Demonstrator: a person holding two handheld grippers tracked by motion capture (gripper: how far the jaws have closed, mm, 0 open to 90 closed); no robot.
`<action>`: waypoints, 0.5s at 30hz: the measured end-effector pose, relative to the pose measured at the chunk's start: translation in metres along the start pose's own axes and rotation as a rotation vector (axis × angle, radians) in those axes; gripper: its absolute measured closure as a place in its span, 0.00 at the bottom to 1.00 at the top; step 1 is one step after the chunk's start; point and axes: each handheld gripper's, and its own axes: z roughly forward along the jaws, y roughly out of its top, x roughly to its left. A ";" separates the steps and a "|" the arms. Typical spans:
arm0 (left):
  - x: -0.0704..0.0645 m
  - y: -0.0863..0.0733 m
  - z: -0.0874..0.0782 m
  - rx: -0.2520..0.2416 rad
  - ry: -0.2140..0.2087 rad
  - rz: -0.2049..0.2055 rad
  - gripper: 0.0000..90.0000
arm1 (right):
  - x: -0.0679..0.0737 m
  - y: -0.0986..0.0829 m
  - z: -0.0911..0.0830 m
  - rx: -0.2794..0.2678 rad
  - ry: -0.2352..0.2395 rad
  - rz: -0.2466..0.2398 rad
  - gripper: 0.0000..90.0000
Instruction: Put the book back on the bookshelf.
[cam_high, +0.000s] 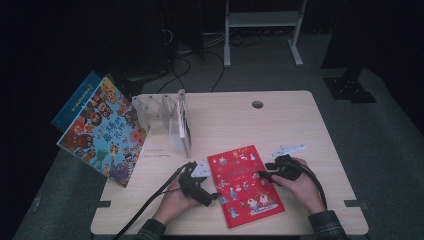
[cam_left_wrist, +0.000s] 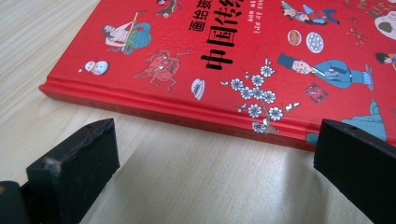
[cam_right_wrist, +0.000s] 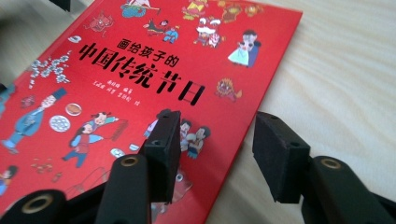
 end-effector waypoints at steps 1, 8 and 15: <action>0.000 0.000 0.000 -0.003 -0.001 0.003 0.00 | -0.001 0.000 -0.001 0.008 0.009 0.016 0.58; 0.001 -0.002 0.002 0.014 -0.024 0.011 0.00 | -0.006 0.003 -0.004 0.046 0.047 0.062 0.66; 0.003 -0.001 0.002 0.017 -0.033 0.015 0.00 | -0.008 0.005 0.000 0.068 0.054 0.063 0.64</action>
